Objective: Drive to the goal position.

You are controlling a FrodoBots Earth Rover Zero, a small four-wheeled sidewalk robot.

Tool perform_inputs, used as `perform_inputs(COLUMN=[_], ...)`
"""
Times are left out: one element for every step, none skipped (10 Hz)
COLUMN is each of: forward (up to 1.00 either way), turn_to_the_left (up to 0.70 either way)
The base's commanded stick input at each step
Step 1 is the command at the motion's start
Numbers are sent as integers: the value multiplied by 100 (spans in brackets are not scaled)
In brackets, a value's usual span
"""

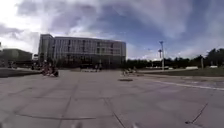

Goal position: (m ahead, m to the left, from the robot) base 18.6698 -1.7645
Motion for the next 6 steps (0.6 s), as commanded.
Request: perform_inputs(forward=[100,100,100,100,100,100], turn_to_the_left=[0,0,15,36,26,0])
